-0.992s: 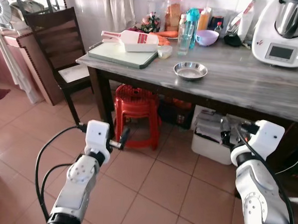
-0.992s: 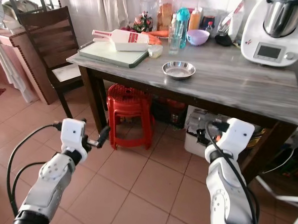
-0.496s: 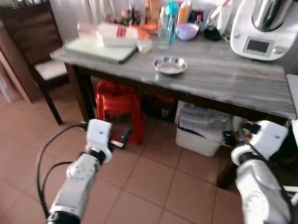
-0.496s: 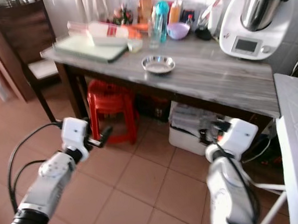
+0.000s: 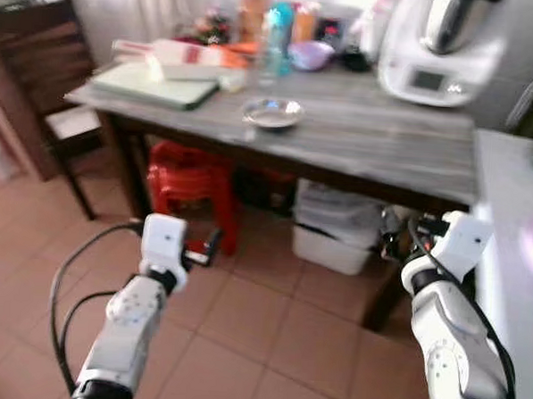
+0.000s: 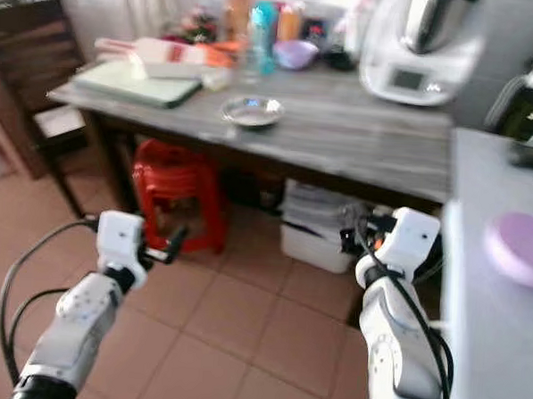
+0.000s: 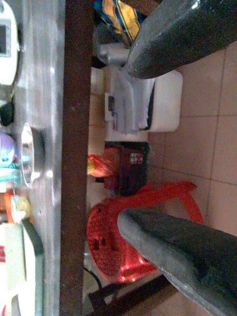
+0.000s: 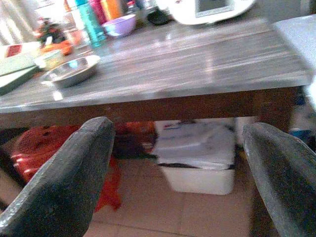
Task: Setting the table
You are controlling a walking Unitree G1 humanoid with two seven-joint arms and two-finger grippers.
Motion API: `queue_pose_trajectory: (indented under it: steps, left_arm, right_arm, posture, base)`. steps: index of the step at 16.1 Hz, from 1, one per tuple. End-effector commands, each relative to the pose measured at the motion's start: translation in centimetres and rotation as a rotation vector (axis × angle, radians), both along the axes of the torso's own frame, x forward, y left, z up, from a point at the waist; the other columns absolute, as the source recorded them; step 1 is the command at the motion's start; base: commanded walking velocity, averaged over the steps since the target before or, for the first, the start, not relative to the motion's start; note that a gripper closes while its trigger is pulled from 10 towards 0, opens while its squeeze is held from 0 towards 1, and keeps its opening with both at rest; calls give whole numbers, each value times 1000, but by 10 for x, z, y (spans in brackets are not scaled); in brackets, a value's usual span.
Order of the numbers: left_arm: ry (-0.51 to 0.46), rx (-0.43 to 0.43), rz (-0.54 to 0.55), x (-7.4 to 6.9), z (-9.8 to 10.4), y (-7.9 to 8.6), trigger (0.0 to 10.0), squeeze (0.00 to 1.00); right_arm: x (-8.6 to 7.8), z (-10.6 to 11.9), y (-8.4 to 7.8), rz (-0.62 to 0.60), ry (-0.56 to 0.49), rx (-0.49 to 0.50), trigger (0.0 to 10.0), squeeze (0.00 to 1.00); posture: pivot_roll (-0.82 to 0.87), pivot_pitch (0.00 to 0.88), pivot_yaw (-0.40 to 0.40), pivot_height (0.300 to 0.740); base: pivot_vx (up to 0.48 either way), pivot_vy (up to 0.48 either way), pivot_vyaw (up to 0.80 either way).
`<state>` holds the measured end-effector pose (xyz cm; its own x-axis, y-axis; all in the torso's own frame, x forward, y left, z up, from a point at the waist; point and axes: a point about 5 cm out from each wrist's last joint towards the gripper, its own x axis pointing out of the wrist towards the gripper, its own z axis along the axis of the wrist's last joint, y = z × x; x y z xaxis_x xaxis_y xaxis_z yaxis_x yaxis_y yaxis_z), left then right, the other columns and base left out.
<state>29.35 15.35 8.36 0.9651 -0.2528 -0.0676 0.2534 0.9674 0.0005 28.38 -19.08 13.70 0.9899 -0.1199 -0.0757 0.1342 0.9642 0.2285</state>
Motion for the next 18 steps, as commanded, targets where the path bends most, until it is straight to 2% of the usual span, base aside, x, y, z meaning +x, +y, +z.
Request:
queue_pose_trajectory:
  steps: [1, 4, 10, 13, 18]
  left_arm:
    - [-4, -9, -33, 0, 2, -9, 10000, 0]
    - [-4, -7, -36, 0, 2, -9, 10000, 0]
    - [-7, -9, -41, 1, 2, -12, 10000, 0]
    - [-14, 12, -43, 1, 3, -11, 10000, 0]
    - [-2, -29, -39, 1, 2, -12, 10000, 0]
  right_arm:
    - [-1, 3, -5, -17, -7, -20, 10000, 0]
    - [-1, 4, -4, -9, -12, -35, 10000, 0]
    - [-2, 5, -4, -6, -21, -47, 10000, 0]
    - [-2, 6, -4, -6, -23, -54, 10000, 0]
    - [-2, 5, -3, -5, -21, -56, 10000, 0]
  posture:
    - [-13, 0, 23, 740]
    - [-15, 0, 20, 740]
    - [-15, 0, 20, 740]
    - [-15, 0, 20, 740]
    - [-19, 0, 23, 740]
  base:
    - [0, -285, -631]
    - [0, -281, -590]
    - [0, -277, 0]
    - [0, -90, 0]
    - [0, -53, 0]
